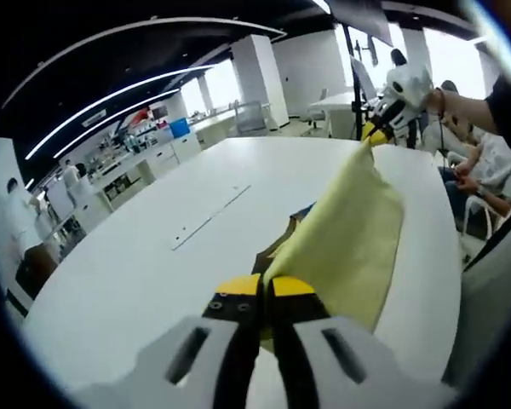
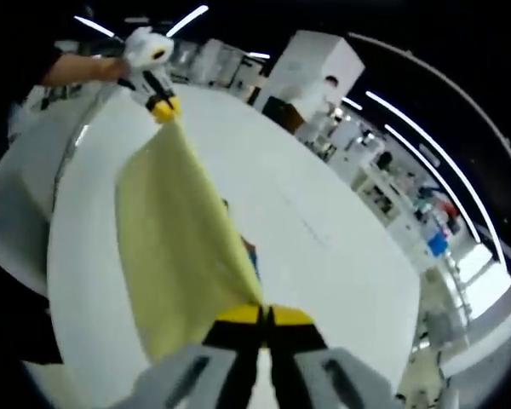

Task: Fold the garment on the visible template until the final outline fits inside the template.

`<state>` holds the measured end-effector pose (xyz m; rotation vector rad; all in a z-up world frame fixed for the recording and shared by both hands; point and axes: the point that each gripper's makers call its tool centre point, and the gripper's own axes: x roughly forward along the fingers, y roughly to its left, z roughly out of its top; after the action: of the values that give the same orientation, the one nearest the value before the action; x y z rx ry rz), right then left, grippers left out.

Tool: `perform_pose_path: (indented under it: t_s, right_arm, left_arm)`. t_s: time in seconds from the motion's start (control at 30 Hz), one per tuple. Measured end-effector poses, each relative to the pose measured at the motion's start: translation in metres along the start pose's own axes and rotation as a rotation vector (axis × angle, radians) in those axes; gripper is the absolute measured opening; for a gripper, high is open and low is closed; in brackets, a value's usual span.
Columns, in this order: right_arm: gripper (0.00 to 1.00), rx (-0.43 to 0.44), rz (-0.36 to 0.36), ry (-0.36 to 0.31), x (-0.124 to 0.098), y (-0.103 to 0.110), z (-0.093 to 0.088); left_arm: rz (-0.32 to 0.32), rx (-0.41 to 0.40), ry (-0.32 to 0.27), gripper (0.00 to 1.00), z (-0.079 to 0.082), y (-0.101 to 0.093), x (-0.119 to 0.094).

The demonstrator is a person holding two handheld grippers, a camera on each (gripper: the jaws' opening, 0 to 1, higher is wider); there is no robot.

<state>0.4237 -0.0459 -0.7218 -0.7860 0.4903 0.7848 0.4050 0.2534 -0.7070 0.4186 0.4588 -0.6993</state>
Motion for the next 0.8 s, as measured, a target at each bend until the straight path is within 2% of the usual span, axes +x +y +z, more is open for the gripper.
perform_pose_path:
  t_s: [0.27, 0.33, 0.4, 0.43, 0.53, 0.6, 0.67, 0.7, 0.8]
  right_arm:
    - [0.00, 0.005, 0.020, 0.059, 0.036, -0.005, -0.014]
    - [0.00, 0.032, 0.030, 0.063, 0.045, -0.006, -0.018]
    - [0.00, 0.099, 0.043, 0.047, 0.055, -0.005, -0.020]
    - [0.00, 0.089, 0.046, 0.054, 0.059, -0.007, -0.022]
    - [0.00, 0.045, 0.051, 0.082, 0.070, -0.006, -0.029]
    - [0.00, 0.052, 0.061, 0.087, 0.080, -0.005, -0.032]
    - [0.00, 0.054, 0.072, 0.100, 0.085, -0.002, -0.034]
    - [0.00, 0.046, 0.078, 0.107, 0.088, 0.000, -0.036]
    - [0.00, 0.032, 0.086, 0.118, 0.099, 0.001, -0.043]
  left_arm:
    - [-0.015, -0.008, 0.067, 0.00, -0.023, 0.014, 0.036]
    - [-0.020, -0.020, 0.085, 0.00, -0.031, 0.017, 0.045]
    - [-0.022, -0.037, 0.109, 0.00, -0.040, 0.017, 0.053]
    - [-0.032, -0.053, 0.121, 0.00, -0.046, 0.018, 0.057]
    - [-0.035, -0.109, 0.118, 0.00, -0.051, 0.019, 0.065]
    - [-0.022, -0.122, 0.129, 0.00, -0.058, 0.025, 0.073]
    - [-0.020, -0.192, 0.140, 0.00, -0.063, 0.022, 0.074]
    - [-0.022, -0.186, 0.140, 0.00, -0.062, 0.020, 0.074]
    - [-0.027, -0.200, 0.151, 0.00, -0.074, 0.020, 0.081]
